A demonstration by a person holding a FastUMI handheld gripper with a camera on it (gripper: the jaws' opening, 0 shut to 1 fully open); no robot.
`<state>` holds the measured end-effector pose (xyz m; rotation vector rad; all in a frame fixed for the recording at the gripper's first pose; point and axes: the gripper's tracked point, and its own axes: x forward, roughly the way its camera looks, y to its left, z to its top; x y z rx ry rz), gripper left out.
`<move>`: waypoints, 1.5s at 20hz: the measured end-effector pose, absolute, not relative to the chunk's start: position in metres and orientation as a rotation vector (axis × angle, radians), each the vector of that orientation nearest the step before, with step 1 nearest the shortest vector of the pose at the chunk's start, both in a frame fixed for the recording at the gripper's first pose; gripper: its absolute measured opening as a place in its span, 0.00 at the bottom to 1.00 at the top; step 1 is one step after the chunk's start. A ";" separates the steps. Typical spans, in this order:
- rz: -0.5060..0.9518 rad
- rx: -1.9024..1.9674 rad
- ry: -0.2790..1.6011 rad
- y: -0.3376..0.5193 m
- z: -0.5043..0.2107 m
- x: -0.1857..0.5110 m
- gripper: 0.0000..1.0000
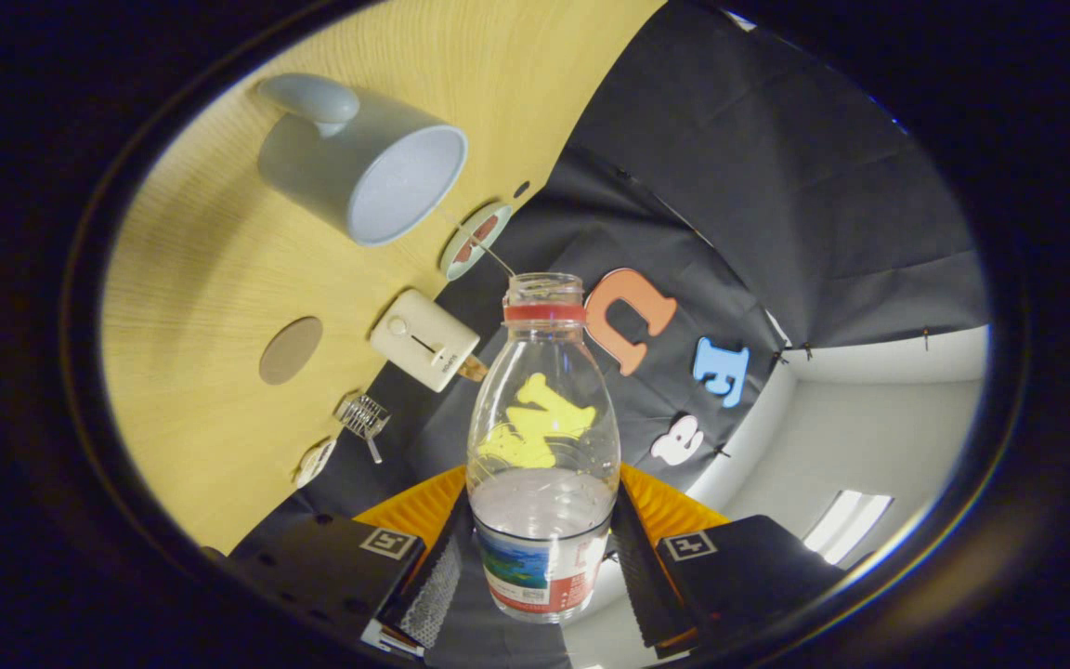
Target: Take the bottle from table, then pour the juice into the cup, finally place the bottle on the coaster
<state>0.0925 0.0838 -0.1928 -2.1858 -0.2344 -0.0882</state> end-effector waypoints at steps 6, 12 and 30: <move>-0.120 -2.176 -0.309 0.097 -0.163 0.085 0.81; -0.155 -2.190 -0.346 0.098 -0.150 0.082 0.81; -0.075 -1.896 -0.216 0.076 -0.200 0.084 0.82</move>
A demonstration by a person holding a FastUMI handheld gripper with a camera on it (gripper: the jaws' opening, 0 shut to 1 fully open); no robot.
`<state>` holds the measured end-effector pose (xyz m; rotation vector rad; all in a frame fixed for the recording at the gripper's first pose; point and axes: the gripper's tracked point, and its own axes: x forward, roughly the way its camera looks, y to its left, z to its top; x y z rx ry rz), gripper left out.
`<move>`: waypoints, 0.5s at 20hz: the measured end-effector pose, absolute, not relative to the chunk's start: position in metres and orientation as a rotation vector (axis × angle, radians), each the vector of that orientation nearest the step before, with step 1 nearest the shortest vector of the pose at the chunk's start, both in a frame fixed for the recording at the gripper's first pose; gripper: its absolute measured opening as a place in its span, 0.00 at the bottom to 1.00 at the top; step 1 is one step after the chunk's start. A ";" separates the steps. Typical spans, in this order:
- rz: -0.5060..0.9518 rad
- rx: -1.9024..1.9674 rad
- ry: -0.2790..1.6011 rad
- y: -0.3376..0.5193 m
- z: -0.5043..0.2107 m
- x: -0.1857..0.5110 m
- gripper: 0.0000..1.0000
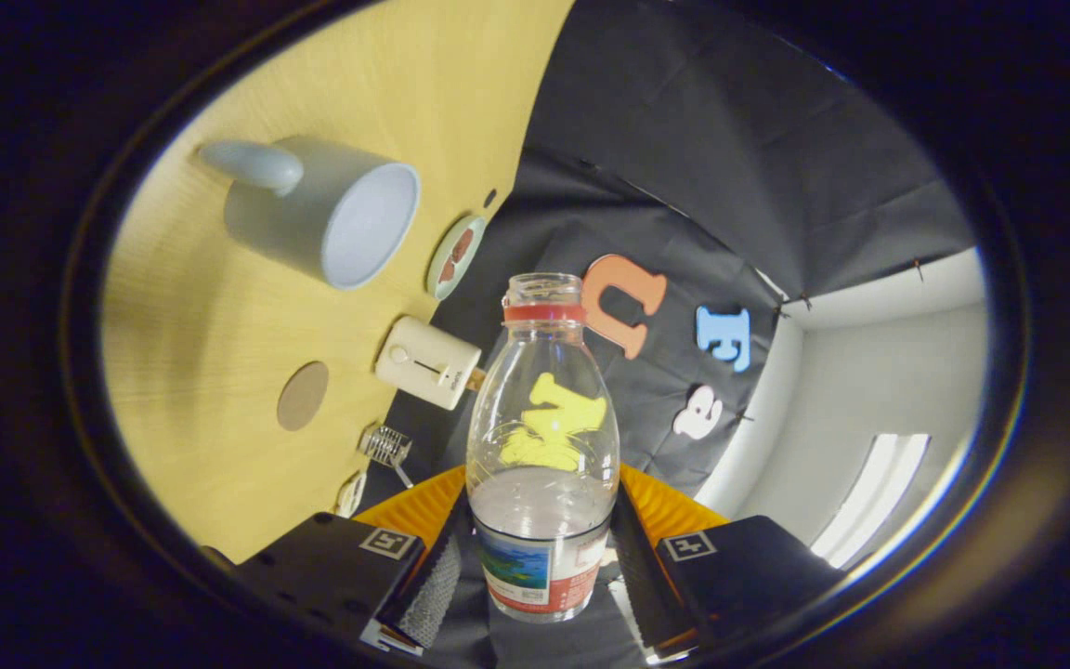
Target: Take the bottle from table, then pour the juice into the cup, finally place the bottle on the coaster
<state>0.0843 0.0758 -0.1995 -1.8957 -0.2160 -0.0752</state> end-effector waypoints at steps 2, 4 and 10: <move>-0.080 -1.750 -0.227 0.077 -0.185 0.080 0.81; -0.083 -1.581 -0.242 0.078 -0.170 0.076 0.81; -0.048 -1.152 -0.239 0.074 -0.150 0.074 0.81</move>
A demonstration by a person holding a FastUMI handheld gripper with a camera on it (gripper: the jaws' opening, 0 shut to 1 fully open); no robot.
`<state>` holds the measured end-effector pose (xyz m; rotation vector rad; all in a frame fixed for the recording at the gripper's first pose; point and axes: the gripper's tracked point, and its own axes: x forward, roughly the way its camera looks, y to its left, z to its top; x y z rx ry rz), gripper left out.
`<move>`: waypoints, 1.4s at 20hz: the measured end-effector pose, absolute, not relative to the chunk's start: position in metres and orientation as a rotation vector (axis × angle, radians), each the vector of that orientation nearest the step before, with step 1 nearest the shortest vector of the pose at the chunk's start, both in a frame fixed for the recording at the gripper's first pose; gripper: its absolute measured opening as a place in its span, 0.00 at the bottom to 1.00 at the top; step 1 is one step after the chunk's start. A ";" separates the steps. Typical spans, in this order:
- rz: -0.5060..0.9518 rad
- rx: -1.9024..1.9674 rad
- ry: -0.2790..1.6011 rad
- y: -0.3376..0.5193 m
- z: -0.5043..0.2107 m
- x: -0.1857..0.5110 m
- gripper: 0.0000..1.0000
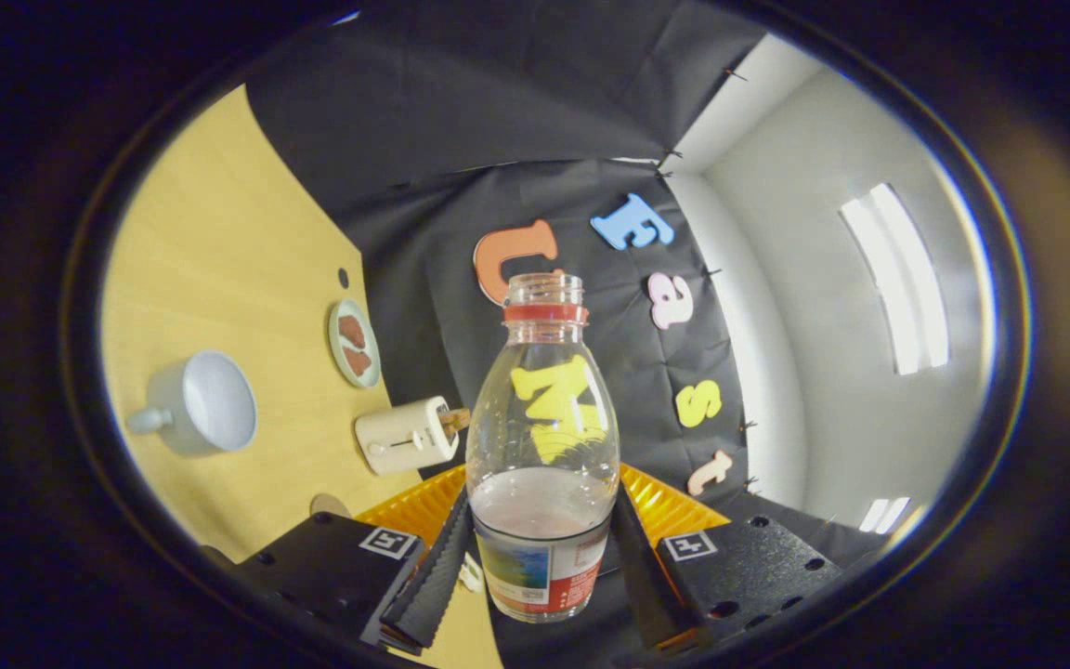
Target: Take the bottle from table, then pour the juice into the cup, finally place the bottle on the coaster
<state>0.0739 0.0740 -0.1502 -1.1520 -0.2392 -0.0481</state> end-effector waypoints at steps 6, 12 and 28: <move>0.018 -0.837 -0.171 0.079 -0.165 0.082 0.82; 0.013 -0.475 -0.107 0.058 -0.170 0.108 0.82; 0.032 -0.114 0.033 -0.005 -0.257 0.213 0.82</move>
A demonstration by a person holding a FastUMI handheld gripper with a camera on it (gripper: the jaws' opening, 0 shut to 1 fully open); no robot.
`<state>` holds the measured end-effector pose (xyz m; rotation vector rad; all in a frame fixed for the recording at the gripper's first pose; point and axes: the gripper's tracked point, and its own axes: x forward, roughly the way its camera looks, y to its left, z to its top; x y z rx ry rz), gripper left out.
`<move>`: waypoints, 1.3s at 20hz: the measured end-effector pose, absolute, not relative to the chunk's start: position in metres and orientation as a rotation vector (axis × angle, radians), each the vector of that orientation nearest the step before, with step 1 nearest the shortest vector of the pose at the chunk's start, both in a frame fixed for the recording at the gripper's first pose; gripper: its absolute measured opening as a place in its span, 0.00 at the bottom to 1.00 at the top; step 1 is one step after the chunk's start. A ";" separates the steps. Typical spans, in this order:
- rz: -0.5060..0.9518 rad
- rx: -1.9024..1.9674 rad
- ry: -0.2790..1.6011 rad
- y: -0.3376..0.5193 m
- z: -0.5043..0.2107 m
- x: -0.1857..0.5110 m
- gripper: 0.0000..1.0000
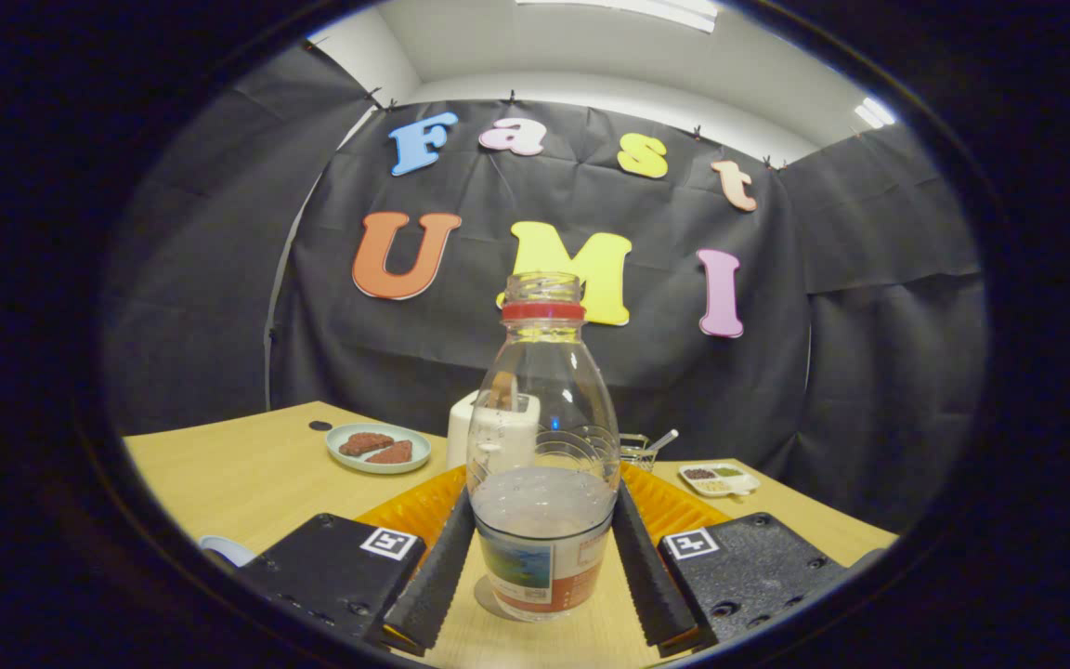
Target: Take the bottle from table, then pour the juice into the cup, finally place the bottle on the coaster
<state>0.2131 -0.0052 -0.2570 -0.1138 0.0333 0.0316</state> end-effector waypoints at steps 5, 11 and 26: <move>0.037 -0.106 0.068 -0.007 -0.294 0.238 0.82; -0.003 -0.080 0.073 -0.018 -0.312 0.250 0.82; 0.022 -0.047 0.101 -0.018 -0.315 0.249 1.00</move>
